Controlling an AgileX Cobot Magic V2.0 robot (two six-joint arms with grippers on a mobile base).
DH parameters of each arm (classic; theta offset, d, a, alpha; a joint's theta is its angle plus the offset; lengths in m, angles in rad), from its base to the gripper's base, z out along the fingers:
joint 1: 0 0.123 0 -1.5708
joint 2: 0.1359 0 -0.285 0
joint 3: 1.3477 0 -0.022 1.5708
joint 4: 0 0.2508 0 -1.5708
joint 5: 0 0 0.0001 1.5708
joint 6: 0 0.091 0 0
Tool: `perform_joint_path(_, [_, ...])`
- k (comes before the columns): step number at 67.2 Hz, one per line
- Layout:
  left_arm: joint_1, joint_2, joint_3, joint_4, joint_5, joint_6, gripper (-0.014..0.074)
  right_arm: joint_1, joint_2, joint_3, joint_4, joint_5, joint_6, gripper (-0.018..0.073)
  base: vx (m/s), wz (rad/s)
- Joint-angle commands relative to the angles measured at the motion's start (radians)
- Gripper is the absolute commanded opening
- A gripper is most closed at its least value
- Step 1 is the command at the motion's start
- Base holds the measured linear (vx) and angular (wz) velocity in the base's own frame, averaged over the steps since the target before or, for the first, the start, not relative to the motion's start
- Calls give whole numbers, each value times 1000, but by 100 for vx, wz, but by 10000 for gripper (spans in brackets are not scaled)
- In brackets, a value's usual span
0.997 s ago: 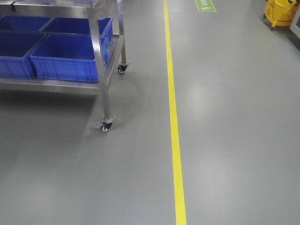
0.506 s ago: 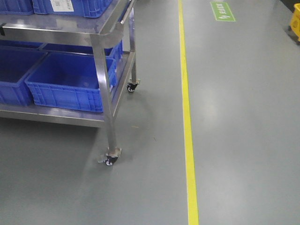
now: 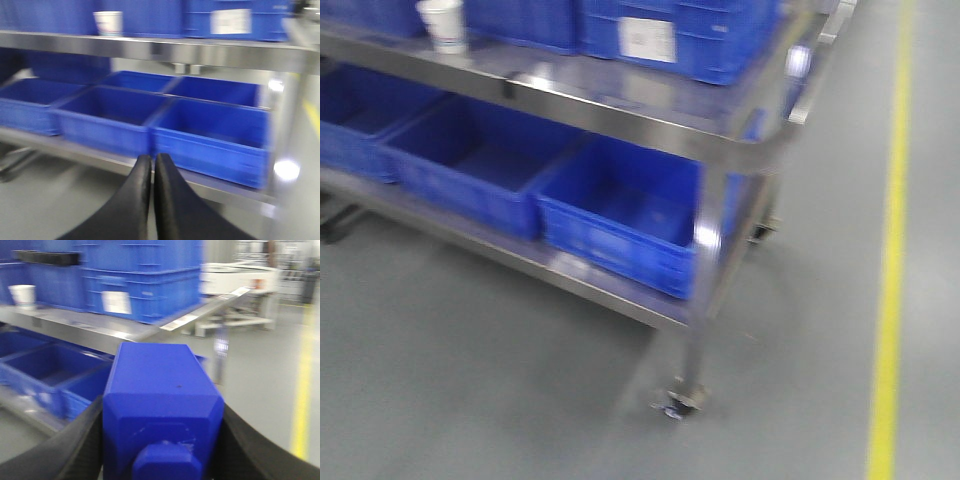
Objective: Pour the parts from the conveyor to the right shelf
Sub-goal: 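Drive down the aisle between the blue bin shelves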
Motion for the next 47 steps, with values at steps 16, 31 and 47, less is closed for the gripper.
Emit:
perform_joint_path(16, [-5,-4,-19,-1,-71,-7,-6,0,15,-25,1,-78,-5,-5,33,103])
perform_joint_path(31, [-5,-4,-19,-1,-71,-7,-6,0,15,-25,1,-78,-5,-5,25,95])
perform_joint_path(47, [-5,-4,-19,-1,-71,-7,-6,0,15,-25,1,-78,-5,-5,20,81])
